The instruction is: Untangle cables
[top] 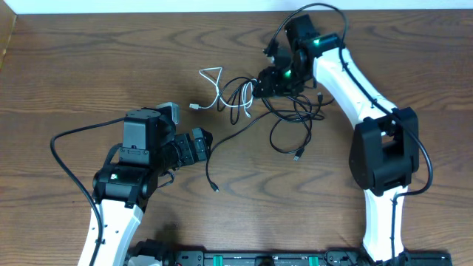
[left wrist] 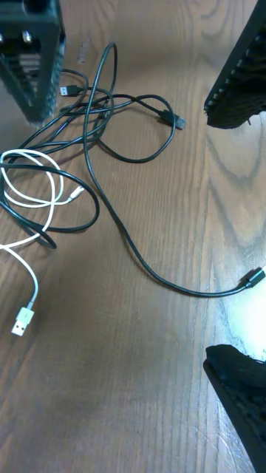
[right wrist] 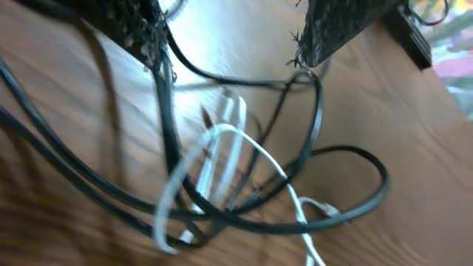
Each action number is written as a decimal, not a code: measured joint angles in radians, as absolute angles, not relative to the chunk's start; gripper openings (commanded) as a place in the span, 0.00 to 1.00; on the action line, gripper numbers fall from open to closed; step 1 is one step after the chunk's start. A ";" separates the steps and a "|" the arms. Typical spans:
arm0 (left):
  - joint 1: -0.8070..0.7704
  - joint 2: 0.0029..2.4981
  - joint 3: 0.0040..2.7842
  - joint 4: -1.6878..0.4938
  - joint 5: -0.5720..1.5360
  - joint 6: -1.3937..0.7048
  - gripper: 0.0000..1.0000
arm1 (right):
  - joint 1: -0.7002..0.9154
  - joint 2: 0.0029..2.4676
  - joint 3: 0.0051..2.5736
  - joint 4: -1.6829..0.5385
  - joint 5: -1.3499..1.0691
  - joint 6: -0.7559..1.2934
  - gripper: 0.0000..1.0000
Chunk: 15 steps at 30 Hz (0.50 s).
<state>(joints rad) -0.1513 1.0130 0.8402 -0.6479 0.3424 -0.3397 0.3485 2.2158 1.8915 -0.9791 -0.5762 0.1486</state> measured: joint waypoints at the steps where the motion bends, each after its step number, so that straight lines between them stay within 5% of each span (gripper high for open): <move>1: -0.151 1.013 0.840 -0.648 0.342 -0.340 0.98 | 0.354 2.216 1.874 -0.950 -0.593 0.148 0.57; 15: -0.151 1.013 0.840 -0.648 0.343 -0.340 0.98 | 0.391 2.215 1.691 -0.637 -0.640 0.152 0.45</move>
